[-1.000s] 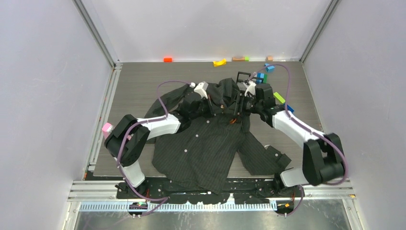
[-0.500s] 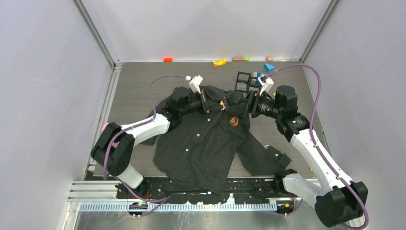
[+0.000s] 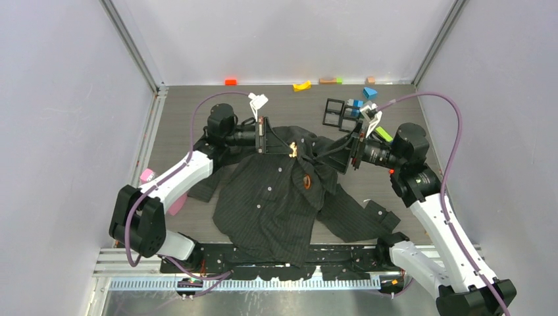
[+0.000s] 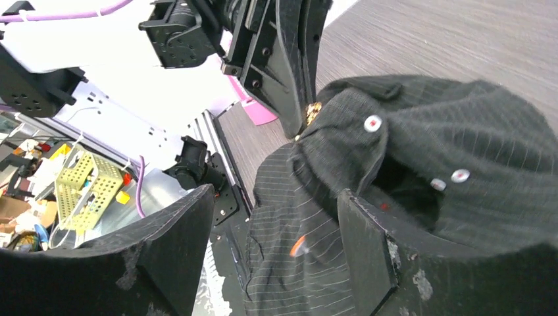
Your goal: Pin the brooch onto the clothing
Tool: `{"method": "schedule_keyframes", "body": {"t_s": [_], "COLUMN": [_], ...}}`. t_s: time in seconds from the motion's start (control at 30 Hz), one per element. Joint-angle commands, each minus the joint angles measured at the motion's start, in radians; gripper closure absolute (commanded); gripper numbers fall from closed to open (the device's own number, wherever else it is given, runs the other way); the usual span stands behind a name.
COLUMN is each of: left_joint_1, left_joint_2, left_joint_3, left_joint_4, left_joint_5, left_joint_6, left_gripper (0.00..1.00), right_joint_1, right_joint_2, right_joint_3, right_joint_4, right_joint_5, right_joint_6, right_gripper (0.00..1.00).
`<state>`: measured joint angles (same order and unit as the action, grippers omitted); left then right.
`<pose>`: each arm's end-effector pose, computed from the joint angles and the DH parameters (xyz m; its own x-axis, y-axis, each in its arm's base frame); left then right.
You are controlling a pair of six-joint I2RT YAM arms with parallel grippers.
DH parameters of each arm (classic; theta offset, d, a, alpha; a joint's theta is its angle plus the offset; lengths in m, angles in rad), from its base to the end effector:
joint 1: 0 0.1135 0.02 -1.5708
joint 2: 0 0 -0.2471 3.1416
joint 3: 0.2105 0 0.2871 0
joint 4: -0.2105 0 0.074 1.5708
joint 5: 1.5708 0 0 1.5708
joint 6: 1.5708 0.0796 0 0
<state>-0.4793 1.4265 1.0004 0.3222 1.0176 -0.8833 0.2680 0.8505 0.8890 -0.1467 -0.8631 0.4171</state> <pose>0.3061 -0.2354 0.2846 -0.8260 -0.0283 -0.5630 0.5592 0.0851 -0.8247 0.2350 0.1272 0.3564 -0.4600 0.1468 -0.8757 -0.7812 0.4018 0.4778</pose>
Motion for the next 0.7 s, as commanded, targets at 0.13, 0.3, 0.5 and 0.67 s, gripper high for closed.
{"method": "schedule_keyframes", "body": {"t_s": [0.13, 0.3, 0.5, 0.67], "left_joint_1": [0.005, 0.005, 0.005, 0.006], "left_joint_2": [-0.038, 0.002, 0.072, 0.089], "left_joint_3": [0.03, 0.001, -0.033, -0.033], "left_joint_4": [0.108, 0.34, 0.738, 0.795], "left_joint_5": [0.316, 0.361, 0.37, 0.369], "left_joint_6": [-0.011, -0.162, -0.454, -0.49], "left_gripper": [1.0, 1.0, 1.0, 1.0], "right_joint_1": [0.087, 0.178, 0.217, 0.243], "right_joint_2": [0.022, 0.062, 0.105, 0.112], "right_joint_3": [0.018, 0.027, 0.022, 0.027], "right_joint_4": [0.193, 0.157, 0.133, 0.12], "right_joint_5": [-0.029, 0.02, 0.023, 0.035], "right_joint_6": [0.026, -0.042, -0.059, -0.055], "right_gripper": [0.26, 0.26, 0.26, 0.26]}}
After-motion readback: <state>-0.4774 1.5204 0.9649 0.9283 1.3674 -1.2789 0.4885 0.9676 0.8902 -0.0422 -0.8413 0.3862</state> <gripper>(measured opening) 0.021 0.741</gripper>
